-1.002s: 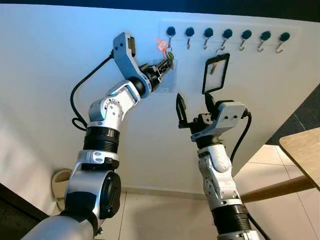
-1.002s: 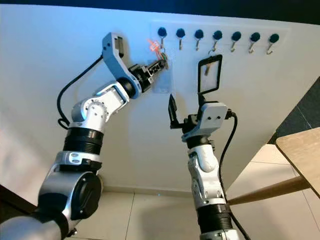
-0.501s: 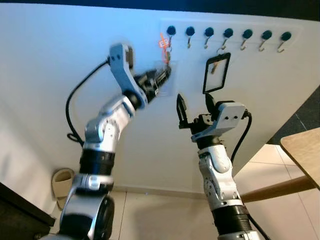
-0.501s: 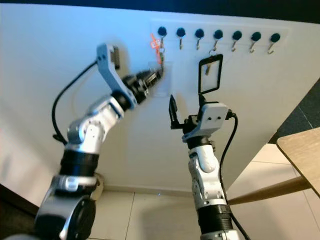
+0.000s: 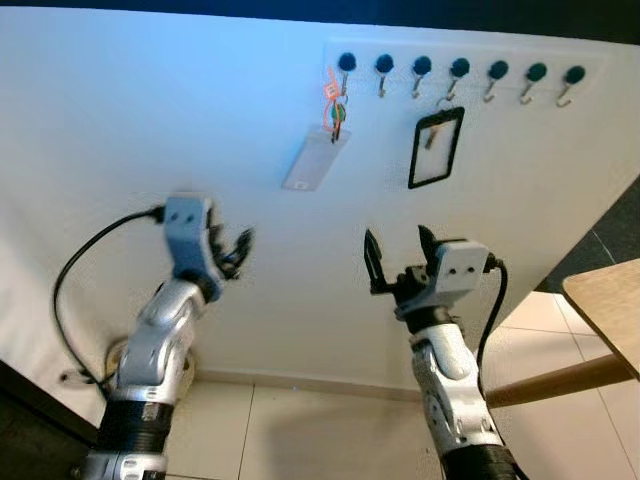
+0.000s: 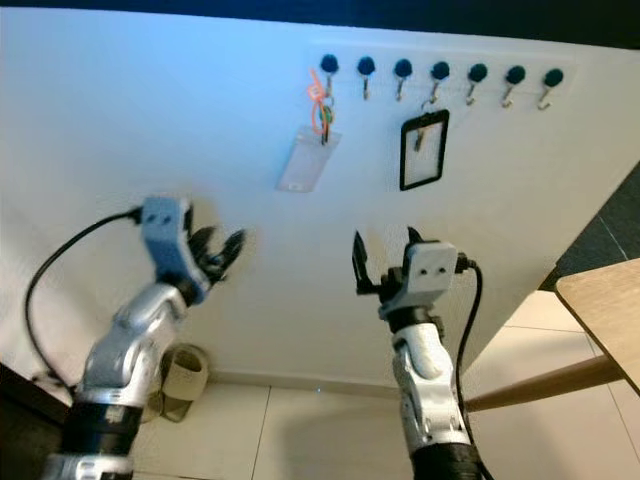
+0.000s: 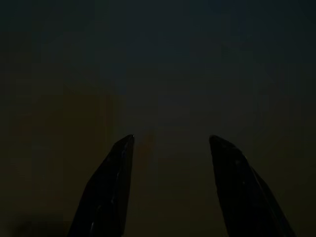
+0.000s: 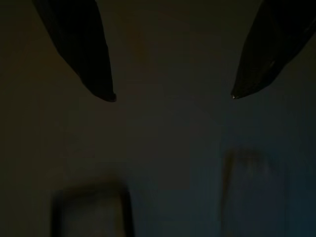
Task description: Hang keys on a hook
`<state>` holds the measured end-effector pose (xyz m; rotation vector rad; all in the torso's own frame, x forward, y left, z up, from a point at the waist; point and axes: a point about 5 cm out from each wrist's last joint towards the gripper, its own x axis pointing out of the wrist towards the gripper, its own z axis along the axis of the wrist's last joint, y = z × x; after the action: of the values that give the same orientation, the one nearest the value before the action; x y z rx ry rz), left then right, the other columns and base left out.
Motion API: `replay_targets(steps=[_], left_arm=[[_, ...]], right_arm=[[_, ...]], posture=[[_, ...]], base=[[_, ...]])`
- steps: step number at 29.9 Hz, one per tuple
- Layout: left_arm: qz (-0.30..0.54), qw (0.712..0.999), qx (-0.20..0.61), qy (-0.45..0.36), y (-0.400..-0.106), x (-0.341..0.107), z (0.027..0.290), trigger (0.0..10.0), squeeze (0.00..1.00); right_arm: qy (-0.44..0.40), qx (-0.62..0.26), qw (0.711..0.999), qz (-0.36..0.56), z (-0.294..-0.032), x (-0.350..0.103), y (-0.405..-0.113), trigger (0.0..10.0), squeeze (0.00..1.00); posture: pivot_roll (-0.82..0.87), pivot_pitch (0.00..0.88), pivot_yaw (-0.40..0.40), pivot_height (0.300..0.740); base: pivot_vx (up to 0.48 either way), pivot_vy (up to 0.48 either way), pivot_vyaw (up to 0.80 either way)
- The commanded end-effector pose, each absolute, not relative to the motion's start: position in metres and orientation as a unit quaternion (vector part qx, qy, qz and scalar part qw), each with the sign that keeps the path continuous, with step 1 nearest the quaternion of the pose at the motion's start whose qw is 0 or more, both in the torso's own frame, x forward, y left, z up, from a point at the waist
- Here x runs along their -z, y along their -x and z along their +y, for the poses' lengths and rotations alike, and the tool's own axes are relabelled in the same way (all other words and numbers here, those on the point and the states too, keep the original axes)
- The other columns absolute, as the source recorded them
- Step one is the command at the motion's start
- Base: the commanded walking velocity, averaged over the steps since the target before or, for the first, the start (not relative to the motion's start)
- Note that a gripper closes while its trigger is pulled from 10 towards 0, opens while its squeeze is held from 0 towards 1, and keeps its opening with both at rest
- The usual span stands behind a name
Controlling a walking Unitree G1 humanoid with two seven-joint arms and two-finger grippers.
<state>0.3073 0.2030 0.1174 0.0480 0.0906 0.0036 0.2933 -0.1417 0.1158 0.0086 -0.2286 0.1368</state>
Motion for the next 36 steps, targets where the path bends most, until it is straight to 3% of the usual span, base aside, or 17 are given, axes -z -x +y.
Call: replay_targets(steps=[1, 7, 11, 20, 26, 36], left_arm=[[0.090, 0.994, -0.029, -0.049, -0.292, -0.086, 0.216, 10.0, 0.00], [0.178, 0.983, -0.054, 0.014, -0.259, -0.023, 0.223, 10.0, 0.00], [0.257, 0.956, -0.106, 0.092, -0.230, 0.024, 0.220, 10.0, 0.00], [0.281, 0.949, -0.126, 0.064, -0.211, 0.044, 0.215, 10.0, 0.00], [0.285, 0.947, -0.116, 0.096, -0.200, 0.053, 0.214, 10.0, 0.00], [0.294, 0.948, -0.113, 0.050, -0.196, 0.058, 0.215, 10.0, 0.00]], right_arm=[[0.006, -0.039, 0.998, -0.043, -0.157, -0.084, -0.284, 10.0, 0.00], [0.055, 0.016, 0.992, 0.109, -0.185, -0.023, -0.269, 10.0, 0.00], [0.089, 0.062, 0.967, 0.230, -0.212, 0.018, -0.250, 10.0, 0.00], [0.058, 0.055, 0.949, 0.303, -0.219, 0.043, -0.227, 10.0, 0.00], [0.056, 0.046, 0.944, 0.322, -0.214, 0.055, -0.211, 10.0, 0.00], [0.027, 0.017, 0.940, 0.341, -0.201, 0.065, -0.199, 10.0, 0.00]], posture=[[0.03, 0.082, -0.028, 0.740], [0.02, 0.046, -0.024, 0.740], [0.02, 0.024, -0.014, 0.740], [0.02, 0.010, -0.022, 0.740], [0.03, 0.005, -0.022, 0.740], [0.02, 0.002, -0.019, 0.740]], base=[[0.000, 0.000, 0.00], [0.000, 0.000, 0.00], [0.000, 0.000, 0.00], [0.000, 0.000, 0.00], [0.000, 0.000, 0.00], [0.000, 0.000, 0.00]])
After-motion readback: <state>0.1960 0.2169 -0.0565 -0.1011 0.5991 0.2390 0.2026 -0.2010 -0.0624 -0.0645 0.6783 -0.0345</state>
